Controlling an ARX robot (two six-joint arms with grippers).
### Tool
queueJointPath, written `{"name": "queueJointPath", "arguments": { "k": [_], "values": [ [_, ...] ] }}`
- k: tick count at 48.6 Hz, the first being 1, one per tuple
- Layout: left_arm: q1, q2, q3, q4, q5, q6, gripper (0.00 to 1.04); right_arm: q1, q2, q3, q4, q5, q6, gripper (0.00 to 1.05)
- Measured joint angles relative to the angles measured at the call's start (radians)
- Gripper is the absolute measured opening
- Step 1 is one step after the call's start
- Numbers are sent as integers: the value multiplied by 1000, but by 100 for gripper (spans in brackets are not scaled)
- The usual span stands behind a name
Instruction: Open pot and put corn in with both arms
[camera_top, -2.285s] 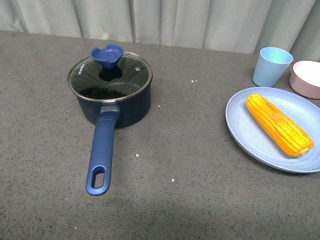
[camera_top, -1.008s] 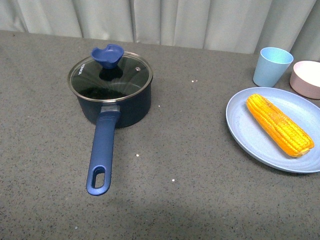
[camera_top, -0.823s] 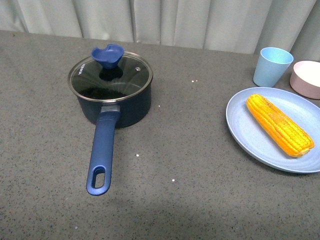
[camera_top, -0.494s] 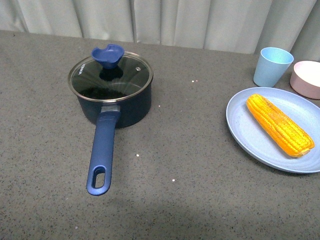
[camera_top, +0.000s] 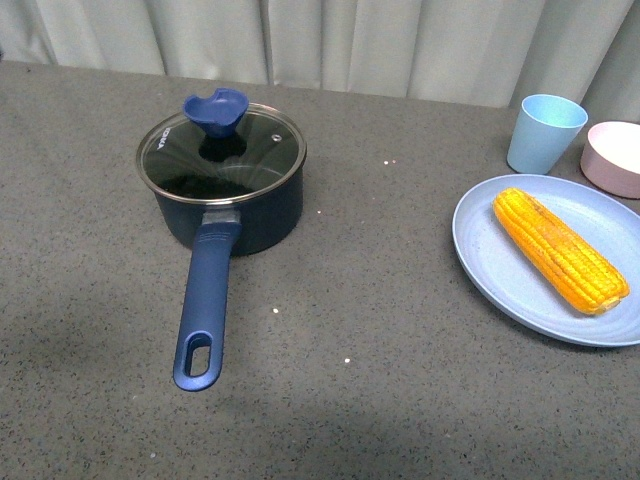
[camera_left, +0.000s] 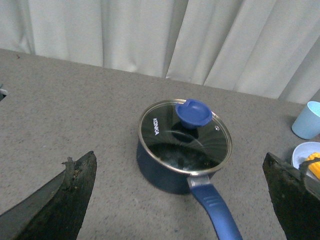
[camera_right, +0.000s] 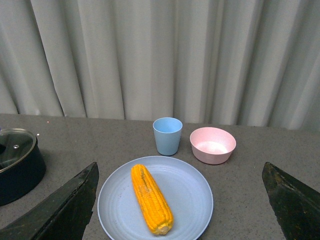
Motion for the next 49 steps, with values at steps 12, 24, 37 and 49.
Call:
{"name": "queueJointPath", "arguments": {
  "k": [12, 24, 37, 49],
  "values": [
    [-53, 381, 184, 143, -25, -10, 98, 0, 0, 0, 0, 0, 0, 96],
    [-101, 619, 376, 169, -71, 3, 98, 0, 0, 0, 0, 0, 0, 96],
    [-114, 774, 541, 120, -92, 23, 98, 0, 0, 0, 0, 0, 0, 96],
    [-128, 896, 682, 95, -124, 45, 98, 0, 0, 0, 0, 0, 0, 96]
  ]
}}
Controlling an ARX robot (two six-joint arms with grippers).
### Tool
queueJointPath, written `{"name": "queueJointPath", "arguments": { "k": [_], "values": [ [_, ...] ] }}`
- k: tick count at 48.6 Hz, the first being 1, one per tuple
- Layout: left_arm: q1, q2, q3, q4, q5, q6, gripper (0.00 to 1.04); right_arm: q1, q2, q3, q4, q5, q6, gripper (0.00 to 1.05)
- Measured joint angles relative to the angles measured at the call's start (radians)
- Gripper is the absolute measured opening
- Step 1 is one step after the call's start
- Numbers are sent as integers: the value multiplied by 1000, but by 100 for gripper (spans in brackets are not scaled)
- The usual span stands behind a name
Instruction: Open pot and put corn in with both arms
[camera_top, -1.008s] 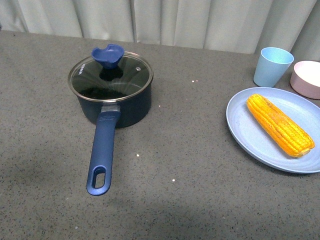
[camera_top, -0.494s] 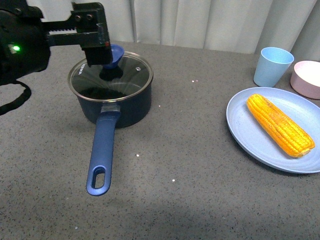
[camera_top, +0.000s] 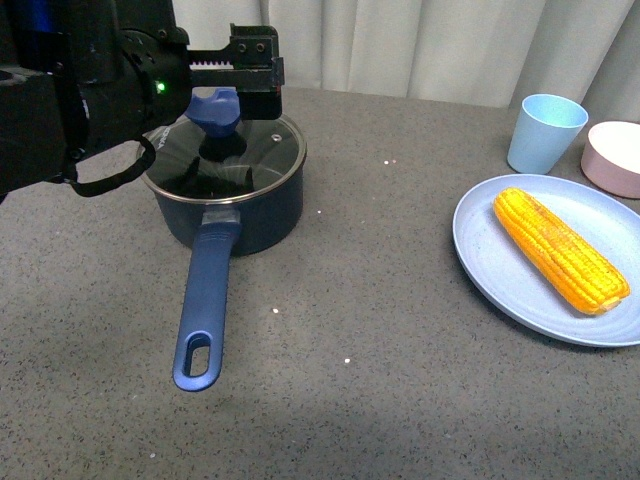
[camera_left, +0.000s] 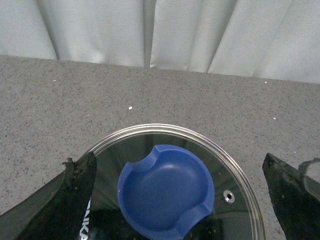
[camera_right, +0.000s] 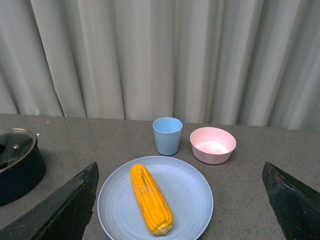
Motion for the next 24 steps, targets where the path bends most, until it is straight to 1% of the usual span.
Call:
{"name": "queueJointPath", "arguments": {
  "k": [4, 15, 24],
  "values": [
    [-2, 44, 32, 3, -2, 7, 98, 0, 0, 0, 0, 0, 0, 96],
    [0, 123, 118, 0, -47, 8, 98, 0, 0, 0, 0, 0, 0, 96],
    [6, 166, 155, -26, -48, 6, 98, 0, 0, 0, 0, 0, 0, 96]
  ]
}}
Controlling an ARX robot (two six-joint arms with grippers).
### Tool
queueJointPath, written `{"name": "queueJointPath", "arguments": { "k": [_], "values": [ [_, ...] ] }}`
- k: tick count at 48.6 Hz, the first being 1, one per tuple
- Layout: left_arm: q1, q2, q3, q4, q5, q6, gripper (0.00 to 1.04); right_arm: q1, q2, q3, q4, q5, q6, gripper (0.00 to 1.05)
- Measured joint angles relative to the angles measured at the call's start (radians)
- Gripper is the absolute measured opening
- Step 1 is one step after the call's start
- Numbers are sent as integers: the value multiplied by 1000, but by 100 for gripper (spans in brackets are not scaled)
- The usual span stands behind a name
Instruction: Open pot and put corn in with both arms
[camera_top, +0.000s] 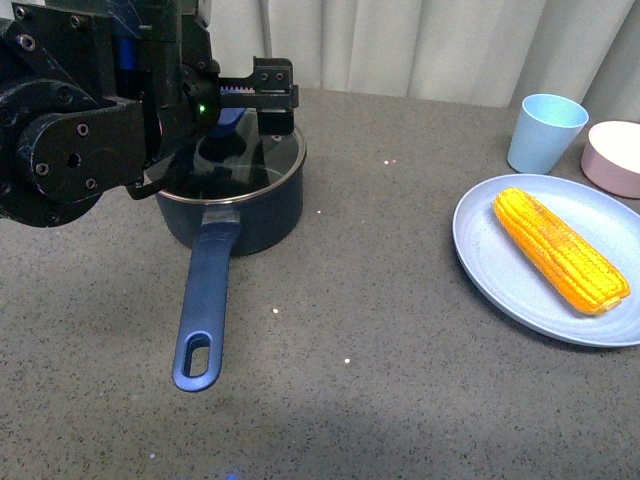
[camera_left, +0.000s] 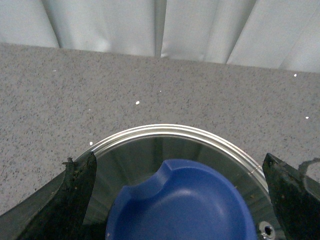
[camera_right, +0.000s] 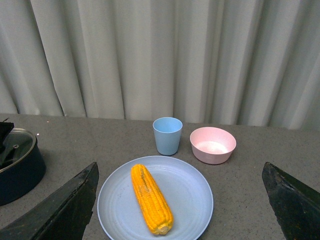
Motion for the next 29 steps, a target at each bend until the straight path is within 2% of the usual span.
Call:
{"name": "queueJointPath", "arguments": {
  "k": [14, 20, 24, 29],
  "values": [
    [9, 14, 6, -10, -2, -4, 98, 0, 0, 0, 0, 0, 0, 96],
    [9, 14, 6, -10, 0, -8, 80, 0, 0, 0, 0, 0, 0, 96],
    [4, 14, 6, -1, -2, -7, 65, 0, 0, 0, 0, 0, 0, 96],
    [1, 13, 6, -3, -2, -11, 62, 0, 0, 0, 0, 0, 0, 96]
  ]
}}
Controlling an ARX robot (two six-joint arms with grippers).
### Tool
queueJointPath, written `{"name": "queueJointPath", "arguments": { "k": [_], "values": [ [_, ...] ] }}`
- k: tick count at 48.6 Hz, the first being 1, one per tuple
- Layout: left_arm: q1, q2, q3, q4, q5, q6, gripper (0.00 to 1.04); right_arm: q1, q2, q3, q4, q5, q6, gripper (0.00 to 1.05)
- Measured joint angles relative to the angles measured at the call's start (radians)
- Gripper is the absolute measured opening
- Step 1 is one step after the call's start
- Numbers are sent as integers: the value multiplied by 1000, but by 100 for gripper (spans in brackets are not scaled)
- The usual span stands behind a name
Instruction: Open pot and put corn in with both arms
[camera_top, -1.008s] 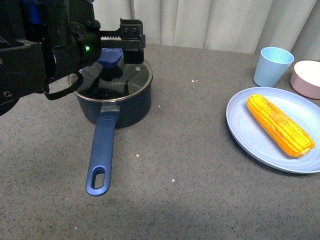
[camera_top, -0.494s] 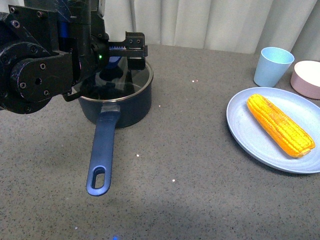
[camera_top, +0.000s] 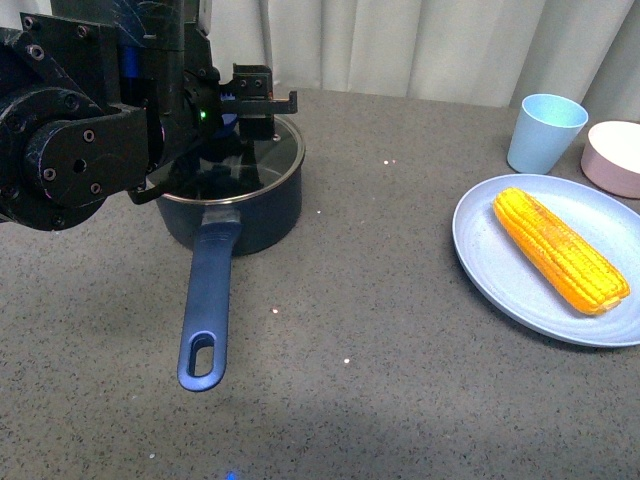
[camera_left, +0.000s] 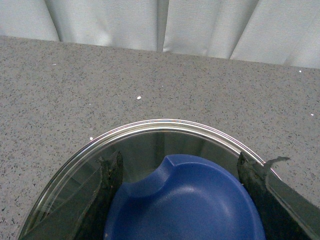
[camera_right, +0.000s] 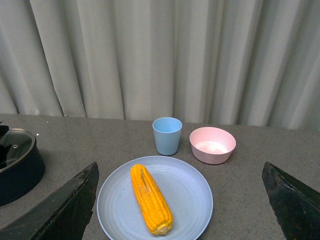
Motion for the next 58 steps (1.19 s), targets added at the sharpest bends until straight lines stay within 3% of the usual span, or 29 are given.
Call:
{"name": "queueJointPath", "arguments": {
  "k": [11, 36, 58],
  "values": [
    [25, -116, -9, -20, -3, -36, 62, 0, 0, 0, 0, 0, 0, 96],
    [383, -77, -105, 87, 39, -15, 62, 0, 0, 0, 0, 0, 0, 96],
    [394, 114, -100, 190, 64, 4, 62, 0, 0, 0, 0, 0, 0, 96]
  ]
}}
